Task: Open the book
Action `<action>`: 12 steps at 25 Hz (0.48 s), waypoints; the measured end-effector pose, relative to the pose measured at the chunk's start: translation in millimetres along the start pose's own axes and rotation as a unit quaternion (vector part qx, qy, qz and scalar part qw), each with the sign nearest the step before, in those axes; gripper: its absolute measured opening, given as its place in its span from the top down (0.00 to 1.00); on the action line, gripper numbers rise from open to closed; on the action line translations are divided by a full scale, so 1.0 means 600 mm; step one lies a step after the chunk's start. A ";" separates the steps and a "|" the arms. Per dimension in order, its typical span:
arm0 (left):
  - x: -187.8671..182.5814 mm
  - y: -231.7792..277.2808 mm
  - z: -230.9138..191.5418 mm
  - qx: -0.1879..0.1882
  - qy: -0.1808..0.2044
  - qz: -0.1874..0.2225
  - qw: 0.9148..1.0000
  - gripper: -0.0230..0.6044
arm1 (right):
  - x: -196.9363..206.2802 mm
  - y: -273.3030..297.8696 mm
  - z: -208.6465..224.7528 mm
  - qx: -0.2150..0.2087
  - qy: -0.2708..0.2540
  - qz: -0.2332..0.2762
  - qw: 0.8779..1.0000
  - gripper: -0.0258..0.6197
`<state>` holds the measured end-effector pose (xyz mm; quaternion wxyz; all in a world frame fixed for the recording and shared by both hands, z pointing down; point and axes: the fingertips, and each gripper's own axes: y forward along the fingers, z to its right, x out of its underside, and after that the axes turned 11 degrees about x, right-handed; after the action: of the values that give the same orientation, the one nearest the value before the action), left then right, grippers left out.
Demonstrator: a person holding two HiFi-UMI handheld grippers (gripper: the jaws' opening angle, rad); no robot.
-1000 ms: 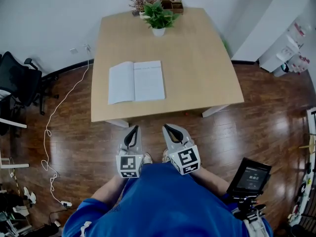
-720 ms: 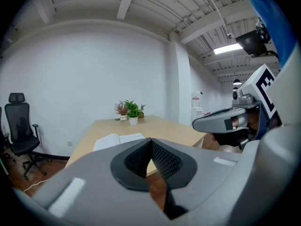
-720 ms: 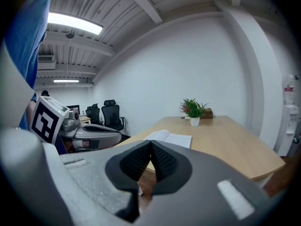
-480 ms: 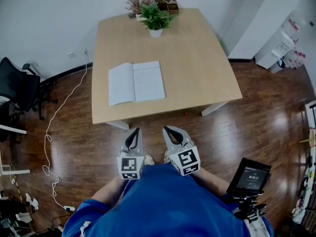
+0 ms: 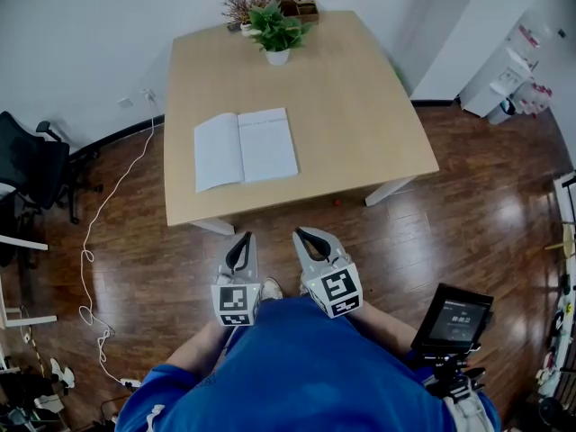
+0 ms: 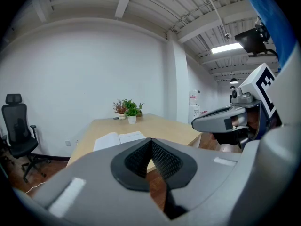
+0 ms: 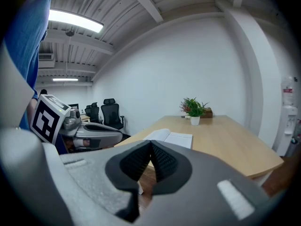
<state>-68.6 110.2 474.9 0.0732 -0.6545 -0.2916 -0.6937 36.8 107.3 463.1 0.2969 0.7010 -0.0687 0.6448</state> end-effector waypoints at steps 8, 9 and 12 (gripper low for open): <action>0.006 0.000 0.003 0.000 -0.006 0.000 1.000 0.95 | -0.001 -0.004 -0.002 0.001 -0.002 0.005 1.000 0.96; 0.005 0.000 0.002 0.000 -0.007 0.000 1.000 0.95 | -0.003 -0.003 -0.003 0.001 -0.002 0.006 1.000 0.96; 0.003 0.000 0.000 -0.001 -0.008 -0.001 1.000 0.95 | -0.007 -0.002 -0.002 0.003 -0.004 0.004 1.000 0.96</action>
<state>-68.7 110.7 476.8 0.0699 -0.6597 -0.2921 -0.6889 35.6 107.6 458.4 0.2914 0.7045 -0.0710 0.6432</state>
